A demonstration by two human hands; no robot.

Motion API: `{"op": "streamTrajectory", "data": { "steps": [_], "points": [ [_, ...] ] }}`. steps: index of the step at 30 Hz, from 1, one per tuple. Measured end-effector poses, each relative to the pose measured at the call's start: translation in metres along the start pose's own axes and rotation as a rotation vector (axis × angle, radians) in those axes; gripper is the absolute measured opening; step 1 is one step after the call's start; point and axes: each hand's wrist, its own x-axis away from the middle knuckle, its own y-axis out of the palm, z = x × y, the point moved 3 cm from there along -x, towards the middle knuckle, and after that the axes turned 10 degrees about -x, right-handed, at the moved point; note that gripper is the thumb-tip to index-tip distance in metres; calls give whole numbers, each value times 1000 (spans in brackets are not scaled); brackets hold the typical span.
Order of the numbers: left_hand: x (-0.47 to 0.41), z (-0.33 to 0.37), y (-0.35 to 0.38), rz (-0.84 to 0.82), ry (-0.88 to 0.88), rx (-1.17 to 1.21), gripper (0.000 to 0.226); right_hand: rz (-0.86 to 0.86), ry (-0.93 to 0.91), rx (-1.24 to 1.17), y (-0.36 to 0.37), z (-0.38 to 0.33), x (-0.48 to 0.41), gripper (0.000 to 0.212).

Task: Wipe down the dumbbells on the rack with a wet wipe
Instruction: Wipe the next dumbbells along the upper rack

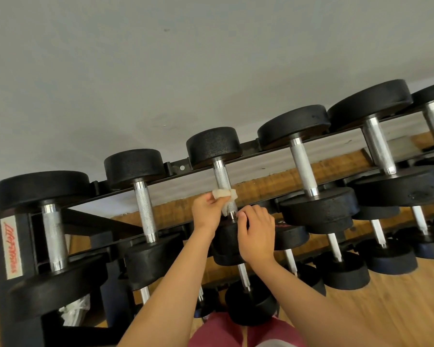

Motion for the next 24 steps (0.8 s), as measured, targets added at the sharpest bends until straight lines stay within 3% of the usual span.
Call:
{"op": "streamTrajectory", "data": {
  "steps": [5, 8, 10, 12, 15, 19, 24],
  "points": [
    [0, -9, -2, 74, -39, 79, 16, 10, -7, -12, 0, 1, 1, 35],
    [-5, 11, 0, 88, -53, 143, 3, 10, -10, -10, -1, 0, 1, 36],
    [-12, 20, 1, 138, -61, 154, 17, 3, -10, -1, 0, -1, 0, 36],
    [-15, 21, 0, 178, -74, 163, 15, 7, -14, 1, -1, 0, 1, 36],
    [-21, 23, 1, 159, -97, 187, 4, 3, -6, -5, -1, 0, 0, 36],
    [-33, 40, 5, 145, -139, 222, 22, -14, -3, -5, -1, -1, 0, 37],
    [-39, 39, 3, 145, -137, 220, 15, -10, -8, 0, -2, -1, 0, 37]
  ]
}}
